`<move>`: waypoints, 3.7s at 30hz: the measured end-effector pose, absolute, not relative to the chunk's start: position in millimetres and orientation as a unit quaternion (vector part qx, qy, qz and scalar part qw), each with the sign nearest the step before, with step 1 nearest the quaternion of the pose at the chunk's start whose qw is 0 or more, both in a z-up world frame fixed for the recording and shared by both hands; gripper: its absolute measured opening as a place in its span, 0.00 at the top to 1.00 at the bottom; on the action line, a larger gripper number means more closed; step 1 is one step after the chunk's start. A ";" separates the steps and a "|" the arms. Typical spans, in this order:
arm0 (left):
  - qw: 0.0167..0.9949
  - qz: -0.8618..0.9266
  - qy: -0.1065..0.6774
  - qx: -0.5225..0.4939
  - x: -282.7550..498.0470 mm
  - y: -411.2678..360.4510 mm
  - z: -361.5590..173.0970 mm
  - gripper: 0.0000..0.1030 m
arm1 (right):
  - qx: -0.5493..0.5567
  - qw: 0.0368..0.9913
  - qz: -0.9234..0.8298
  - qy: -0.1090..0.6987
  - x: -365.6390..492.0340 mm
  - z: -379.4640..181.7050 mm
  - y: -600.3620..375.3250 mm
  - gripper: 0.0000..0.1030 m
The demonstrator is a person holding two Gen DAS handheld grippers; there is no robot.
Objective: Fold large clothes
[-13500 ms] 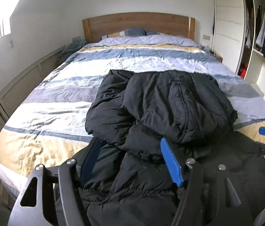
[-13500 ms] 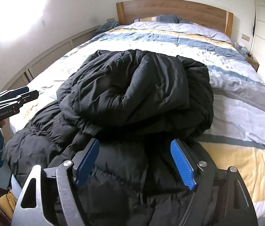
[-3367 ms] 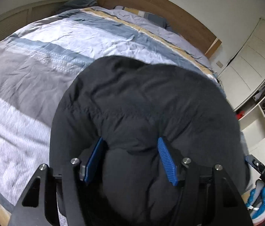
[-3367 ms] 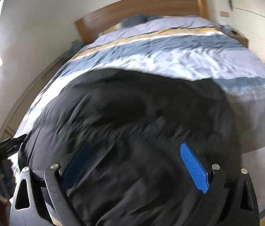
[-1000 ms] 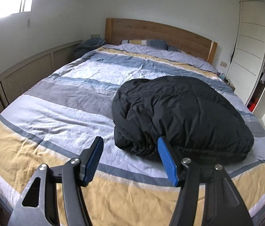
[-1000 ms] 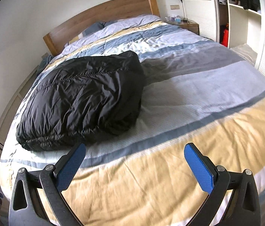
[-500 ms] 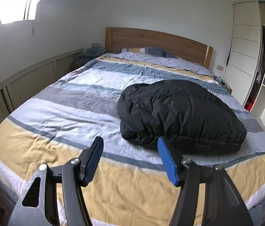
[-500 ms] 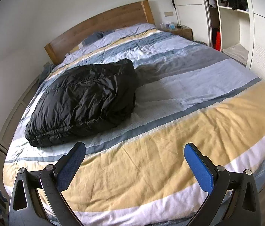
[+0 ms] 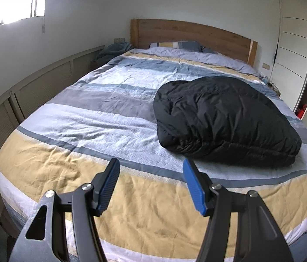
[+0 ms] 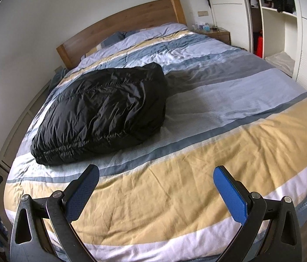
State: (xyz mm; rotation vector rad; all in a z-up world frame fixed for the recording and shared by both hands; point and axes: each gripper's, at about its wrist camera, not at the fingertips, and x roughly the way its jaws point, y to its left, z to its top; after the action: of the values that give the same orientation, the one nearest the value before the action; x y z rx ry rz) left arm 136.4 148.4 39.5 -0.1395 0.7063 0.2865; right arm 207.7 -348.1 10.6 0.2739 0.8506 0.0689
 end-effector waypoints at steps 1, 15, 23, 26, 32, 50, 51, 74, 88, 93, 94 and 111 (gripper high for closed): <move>0.924 0.140 0.348 -0.069 140.4 149.5 37.1 0.43 | 0.131 0.900 0.036 0.414 212.1 8.1 -345.4 0.00; 0.896 0.090 0.389 -0.195 224.2 214.9 -0.1 0.43 | 0.140 0.886 0.055 0.438 281.9 -20.3 -330.9 0.00; 0.868 0.032 0.403 -0.289 299.8 265.8 -18.2 0.43 | 0.155 0.885 0.068 0.433 344.5 -24.6 -330.7 0.00; 0.849 -0.013 0.413 -0.331 334.2 276.4 -33.7 0.39 | 0.162 0.882 0.076 0.436 373.4 -29.1 -327.6 0.00; 0.815 -0.064 0.430 -0.384 395.6 286.0 -71.4 0.34 | 0.209 0.865 0.098 0.446 424.2 -45.7 -333.6 0.00; 0.696 -0.198 0.467 -0.509 486.1 290.6 -162.1 0.23 | 0.390 0.727 0.232 0.515 512.0 -157.8 -357.0 0.00; 0.688 -0.209 0.466 -0.516 489.1 289.0 -164.1 0.22 | 0.391 0.723 0.241 0.516 516.4 -159.8 -353.5 0.00; 0.771 -0.178 0.448 -0.416 508.6 217.2 -106.8 0.65 | 0.396 0.729 0.261 0.494 544.8 -151.7 -304.3 0.38; 0.828 -0.229 0.355 -0.368 463.7 184.8 47.9 0.79 | 0.277 0.813 0.320 0.401 532.8 12.5 -259.8 0.76; 0.836 -0.242 0.331 -0.365 424.9 188.6 87.7 0.79 | 0.264 0.821 0.339 0.377 506.5 52.7 -255.9 0.76; 0.836 -0.244 0.329 -0.366 412.3 195.6 86.1 0.79 | 0.265 0.821 0.342 0.374 500.0 56.8 -256.3 0.76; 0.819 -0.122 0.423 -0.368 348.5 222.0 -28.3 0.70 | 0.304 0.796 0.247 0.461 462.4 -51.7 -309.1 0.66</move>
State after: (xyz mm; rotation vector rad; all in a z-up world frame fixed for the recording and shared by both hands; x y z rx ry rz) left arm 348.5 222.0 -28.3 -0.7841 0.9015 -0.2608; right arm 462.4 -309.1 -51.7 0.6533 0.9911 0.5306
